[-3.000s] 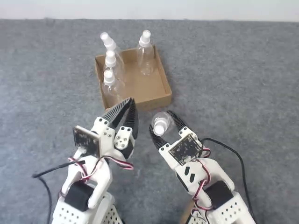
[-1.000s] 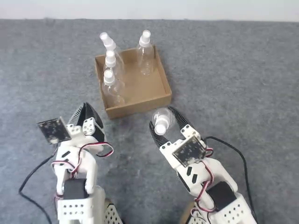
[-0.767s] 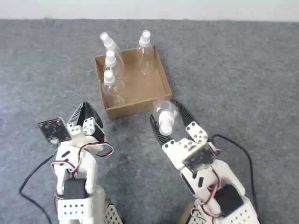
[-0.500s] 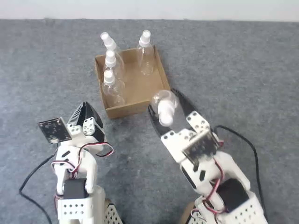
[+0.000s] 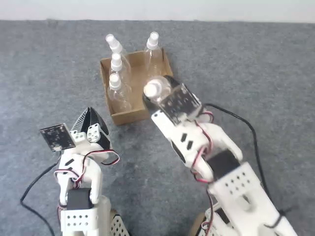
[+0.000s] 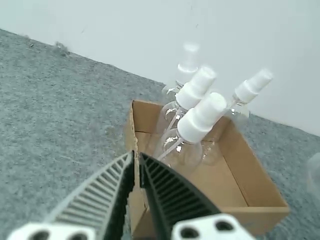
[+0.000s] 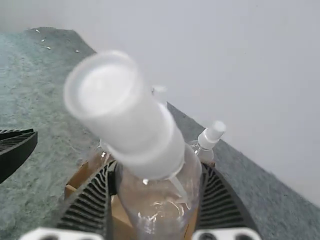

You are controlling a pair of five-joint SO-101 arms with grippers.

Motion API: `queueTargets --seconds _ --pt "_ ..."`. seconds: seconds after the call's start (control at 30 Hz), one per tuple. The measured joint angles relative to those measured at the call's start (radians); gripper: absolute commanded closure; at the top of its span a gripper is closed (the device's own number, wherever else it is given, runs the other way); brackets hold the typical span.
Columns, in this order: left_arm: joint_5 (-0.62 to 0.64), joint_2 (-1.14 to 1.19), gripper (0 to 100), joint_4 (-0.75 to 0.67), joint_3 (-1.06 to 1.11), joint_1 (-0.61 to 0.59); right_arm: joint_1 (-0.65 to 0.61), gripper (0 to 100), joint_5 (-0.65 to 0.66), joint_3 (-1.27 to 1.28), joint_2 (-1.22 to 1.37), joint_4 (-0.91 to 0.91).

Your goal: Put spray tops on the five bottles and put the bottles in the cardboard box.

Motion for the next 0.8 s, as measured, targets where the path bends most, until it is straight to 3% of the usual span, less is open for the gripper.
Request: queueTargets --seconds 0.43,0.8 --pt "0.000 0.000 99 0.000 0.000 0.000 0.041 99.2 -0.003 -0.107 0.354 -0.175" --pt "0.000 0.000 99 0.000 0.000 0.000 0.104 99.2 -0.132 -0.229 0.646 -0.318"
